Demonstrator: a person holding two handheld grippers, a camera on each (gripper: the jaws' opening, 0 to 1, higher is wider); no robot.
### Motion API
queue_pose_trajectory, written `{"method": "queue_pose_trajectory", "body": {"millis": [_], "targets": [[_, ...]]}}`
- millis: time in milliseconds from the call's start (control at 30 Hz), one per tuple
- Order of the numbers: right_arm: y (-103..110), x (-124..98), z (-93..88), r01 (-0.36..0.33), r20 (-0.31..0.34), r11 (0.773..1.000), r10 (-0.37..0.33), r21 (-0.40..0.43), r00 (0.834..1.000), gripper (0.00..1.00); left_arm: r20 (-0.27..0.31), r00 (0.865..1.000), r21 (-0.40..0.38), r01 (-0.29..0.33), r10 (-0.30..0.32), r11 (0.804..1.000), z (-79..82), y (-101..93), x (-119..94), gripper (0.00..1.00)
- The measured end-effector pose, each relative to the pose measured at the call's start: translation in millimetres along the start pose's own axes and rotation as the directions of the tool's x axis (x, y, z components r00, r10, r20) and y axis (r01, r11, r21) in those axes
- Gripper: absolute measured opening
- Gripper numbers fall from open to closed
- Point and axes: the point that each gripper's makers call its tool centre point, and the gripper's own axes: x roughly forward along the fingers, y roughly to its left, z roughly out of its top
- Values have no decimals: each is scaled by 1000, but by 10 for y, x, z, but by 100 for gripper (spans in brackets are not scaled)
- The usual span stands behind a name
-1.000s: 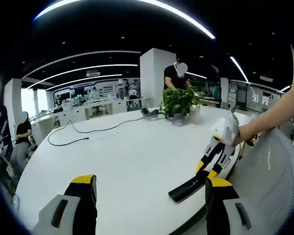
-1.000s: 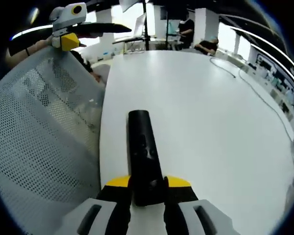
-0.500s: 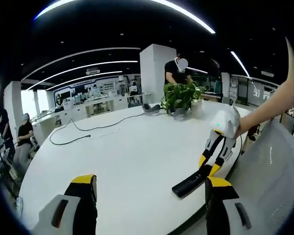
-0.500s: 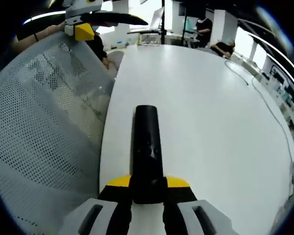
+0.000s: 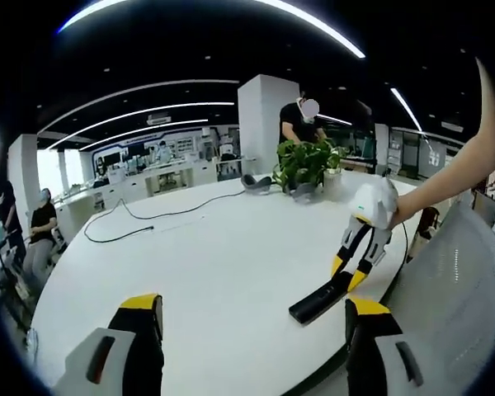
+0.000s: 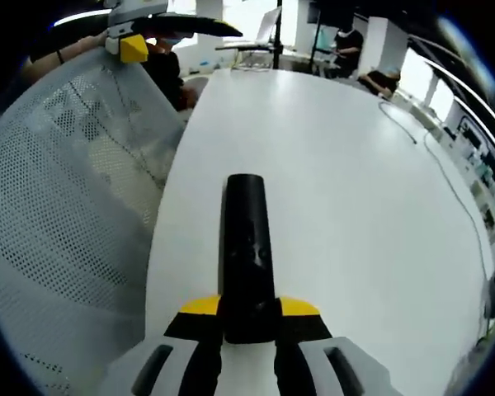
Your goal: Press the specified remote control buttons in sequence, fully releasing each button before pressing the next.
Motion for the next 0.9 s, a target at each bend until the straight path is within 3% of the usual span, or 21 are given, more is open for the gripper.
{"method": "queue_pose_trajectory", "body": {"millis": [900], "targets": [[-366, 31, 58, -19, -17, 999, 19, 29, 1000, 20, -7, 1000, -2, 17, -17, 1000, -15, -24, 1, 96]]}}
